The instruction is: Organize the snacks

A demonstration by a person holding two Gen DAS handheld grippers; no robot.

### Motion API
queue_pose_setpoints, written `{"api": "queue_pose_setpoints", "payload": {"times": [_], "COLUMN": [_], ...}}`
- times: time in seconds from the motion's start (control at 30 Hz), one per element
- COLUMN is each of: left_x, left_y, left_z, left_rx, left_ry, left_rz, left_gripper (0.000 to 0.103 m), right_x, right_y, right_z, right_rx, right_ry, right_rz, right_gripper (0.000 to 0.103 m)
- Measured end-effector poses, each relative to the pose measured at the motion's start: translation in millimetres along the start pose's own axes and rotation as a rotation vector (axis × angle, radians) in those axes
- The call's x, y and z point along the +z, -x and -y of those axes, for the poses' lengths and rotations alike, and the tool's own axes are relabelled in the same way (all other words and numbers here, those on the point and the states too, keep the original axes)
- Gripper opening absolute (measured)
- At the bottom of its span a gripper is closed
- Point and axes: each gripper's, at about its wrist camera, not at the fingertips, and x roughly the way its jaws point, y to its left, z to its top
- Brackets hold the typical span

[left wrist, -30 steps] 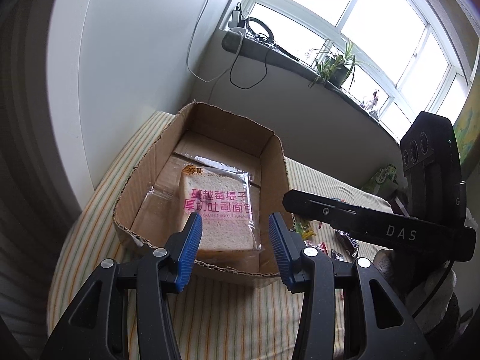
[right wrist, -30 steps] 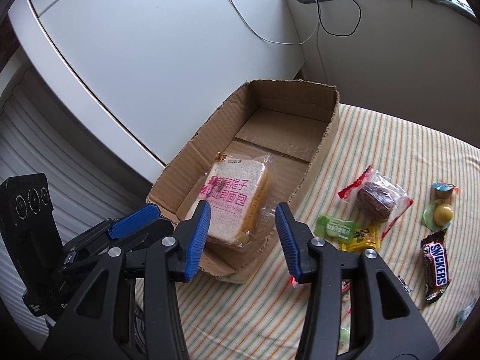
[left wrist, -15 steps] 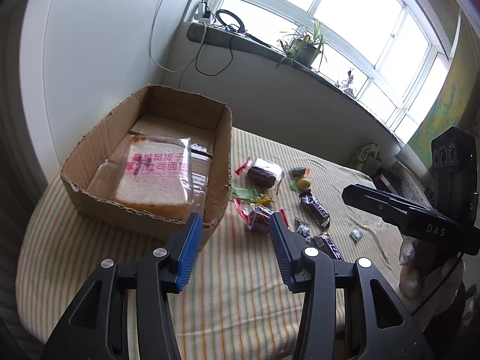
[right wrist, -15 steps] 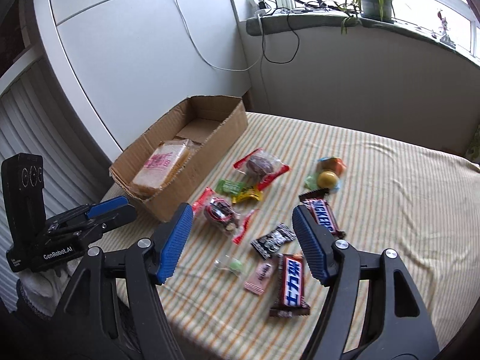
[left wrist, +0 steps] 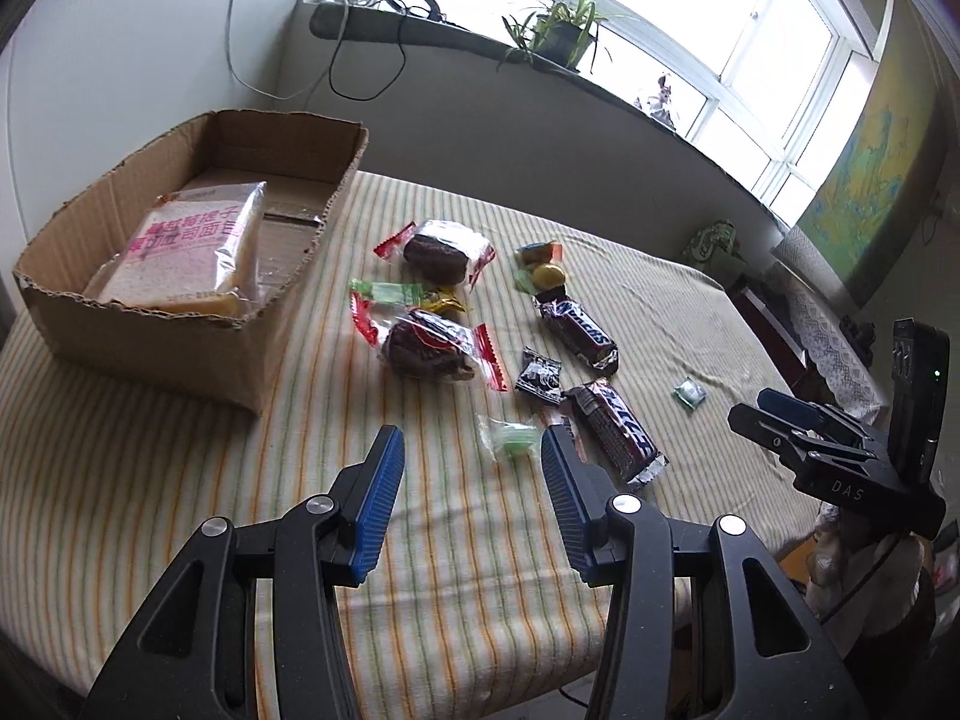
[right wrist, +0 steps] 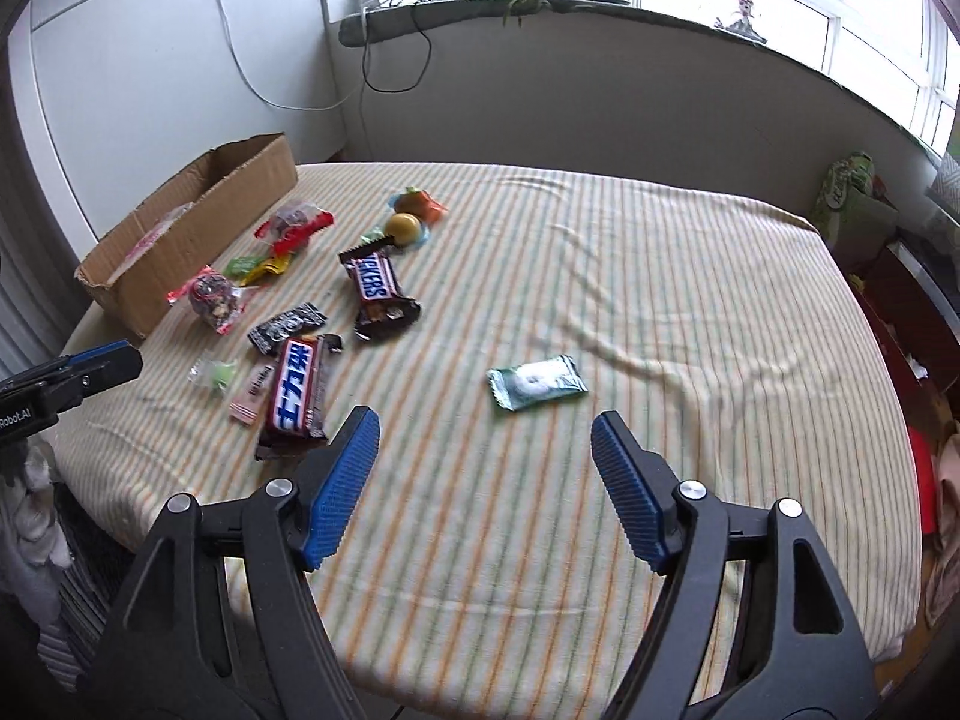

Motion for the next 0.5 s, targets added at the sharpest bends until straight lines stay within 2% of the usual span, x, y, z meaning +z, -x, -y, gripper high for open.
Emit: {"api": "queue_pose_setpoints", "payload": {"times": [0.13, 0.5], "left_x": [-3, -5], "left_y": [-11, -33], "left_z": [9, 17], "left_rx": [0.005, 0.041], "left_ry": [-0.017, -0.062], "left_rz": [-0.015, -0.063], "left_gripper": [0.046, 0.046], "right_x": [-3, 16], "right_y": [-12, -51], "right_z": [13, 17], "right_rx": [-0.020, -0.022], "right_ry": [-0.010, 0.042], "right_rz": [-0.018, -0.060], "right_gripper": [0.076, 0.076]}}
